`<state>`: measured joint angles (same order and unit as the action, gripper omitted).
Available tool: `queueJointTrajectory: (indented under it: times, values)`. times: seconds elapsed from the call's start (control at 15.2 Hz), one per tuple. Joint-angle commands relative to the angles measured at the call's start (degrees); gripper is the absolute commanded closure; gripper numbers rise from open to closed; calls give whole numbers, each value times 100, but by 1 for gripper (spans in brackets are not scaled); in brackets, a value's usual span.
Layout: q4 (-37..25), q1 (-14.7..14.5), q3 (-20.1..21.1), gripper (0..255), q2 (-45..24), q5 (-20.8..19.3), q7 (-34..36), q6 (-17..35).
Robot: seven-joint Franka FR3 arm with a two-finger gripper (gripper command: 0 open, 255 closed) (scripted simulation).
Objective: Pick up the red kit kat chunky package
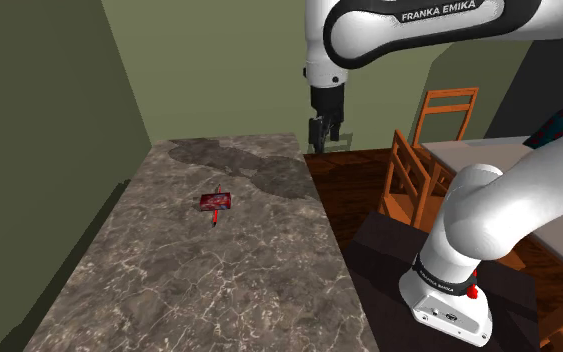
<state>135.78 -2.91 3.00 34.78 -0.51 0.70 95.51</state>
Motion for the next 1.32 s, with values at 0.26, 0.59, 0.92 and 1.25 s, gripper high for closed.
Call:
queueJointTrajectory:
  times: [0.26, 0.59, 0.92, 1.25]
  values:
    - [-465, -262, 134, 0, -1166, 67, -403, 847]
    - [-1002, -447, 273, 0, -2124, 86, -730, 1383]
    - [-1663, -625, 438, 0, -3064, 58, -1025, 1773]
    - [-2439, -807, 620, 0, -3985, -32, -1285, 2025]
